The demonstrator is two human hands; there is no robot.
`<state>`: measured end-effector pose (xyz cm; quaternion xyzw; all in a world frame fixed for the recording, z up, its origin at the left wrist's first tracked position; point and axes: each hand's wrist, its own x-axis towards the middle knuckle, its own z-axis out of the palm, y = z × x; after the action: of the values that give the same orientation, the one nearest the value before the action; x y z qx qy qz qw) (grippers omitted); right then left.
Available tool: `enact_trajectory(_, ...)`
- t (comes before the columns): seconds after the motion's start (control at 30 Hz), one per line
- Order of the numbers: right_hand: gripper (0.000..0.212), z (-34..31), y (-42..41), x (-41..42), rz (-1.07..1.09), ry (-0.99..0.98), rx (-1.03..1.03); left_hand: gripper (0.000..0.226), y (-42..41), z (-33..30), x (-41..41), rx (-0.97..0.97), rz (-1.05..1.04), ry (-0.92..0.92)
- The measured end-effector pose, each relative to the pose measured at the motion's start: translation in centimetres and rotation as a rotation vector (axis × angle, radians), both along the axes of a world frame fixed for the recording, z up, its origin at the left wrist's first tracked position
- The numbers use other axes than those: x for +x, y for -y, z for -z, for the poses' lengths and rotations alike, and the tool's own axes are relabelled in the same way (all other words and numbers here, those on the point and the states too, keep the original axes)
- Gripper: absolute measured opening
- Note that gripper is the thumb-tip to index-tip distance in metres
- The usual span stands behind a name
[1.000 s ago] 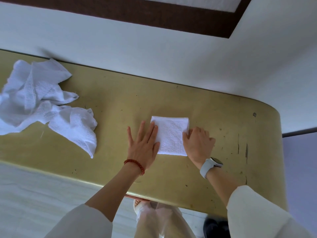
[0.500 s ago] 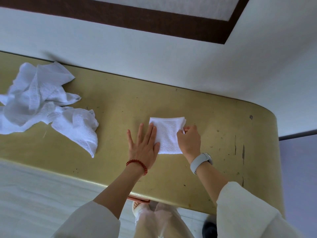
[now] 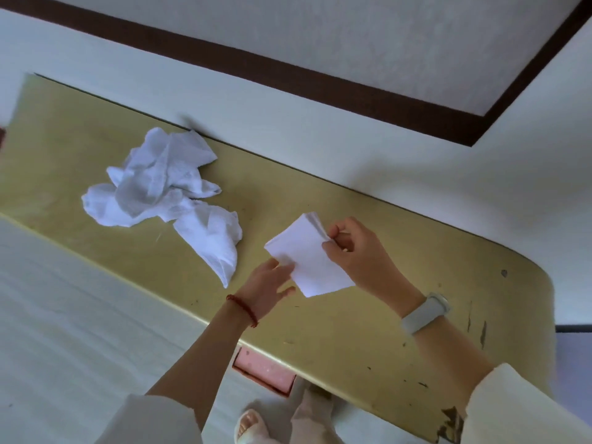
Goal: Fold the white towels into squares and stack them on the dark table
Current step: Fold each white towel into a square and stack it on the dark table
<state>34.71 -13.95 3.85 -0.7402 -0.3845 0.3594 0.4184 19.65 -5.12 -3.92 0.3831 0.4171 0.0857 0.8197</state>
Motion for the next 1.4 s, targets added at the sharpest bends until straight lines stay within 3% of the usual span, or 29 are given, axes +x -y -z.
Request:
enact_trajectory(0.13, 0.013, 0.6, -0.1, -0.1, 0.081, -0.089, -0.076, 0.013, -0.2, -0.7, -1.8, -0.04, -0.244, 0.016)
enact_trajectory(0.27, 0.035, 1.2, -2.2, -5.4, 0.047, -0.128, -0.175, 0.007, -0.9, -2.5, -8.2, 0.251, -0.344, -0.163)
enact_trajectory(0.43, 0.004, 0.2, -6.2, -17.4, -0.039, -0.304, -0.232, 0.021, -2.0, -5.4, -21.6, 0.654, -0.451, -0.383)
enact_trajectory(0.57, 0.009, -2.4, -8.8, -31.0, -0.192, -0.315, -0.244, 0.013, -1.7, -8.9, -35.5, 0.852, -0.564, -0.567)
enact_trajectory(0.63, 0.015, -3.6, -9.8, -39.0, -0.278, -0.224, -0.168, 0.016, -1.0, -11.0, -43.4, 0.925, -0.638, -0.683)
enact_trajectory(0.8, 0.002, -7.8, -11.9, -59.0, -0.507, 0.032, 0.163, 0.017, 1.5, -16.0, -61.8, 1.091, -0.865, -0.956)
enact_trajectory(0.87, 0.007, -9.1, -12.4, -65.6, -0.593, 0.15, 0.292, 0.016, 2.4, -17.3, -67.8, 1.147, -0.944, -1.067)
enact_trajectory(1.07, 0.016, -10.8, -15.7, -80.8, -0.848, 0.48, 0.626, 0.017, 2.4, -18.3, -81.1, 1.127, -1.09, -1.269)
enact_trajectory(1.2, 0.015, -10.6, -19.2, -88.1, -0.966, 0.536, 0.693, 0.023, -0.1, -17.6, -87.4, 1.068, -1.086, -1.405)
enact_trajectory(1.27, 0.016, -9.6, -24.1, -97.6, -1.069, 0.513, 0.712, 0.026, -3.7, -16.7, -95.4, 1.014, -1.172, -1.479)
enact_trajectory(1.4, 0.015, -9.7, -27.3, -104.5, -1.144, 0.429, 0.73, 0.028, -6.4, -17.0, -101.0, 1.101, -1.16, -1.607)
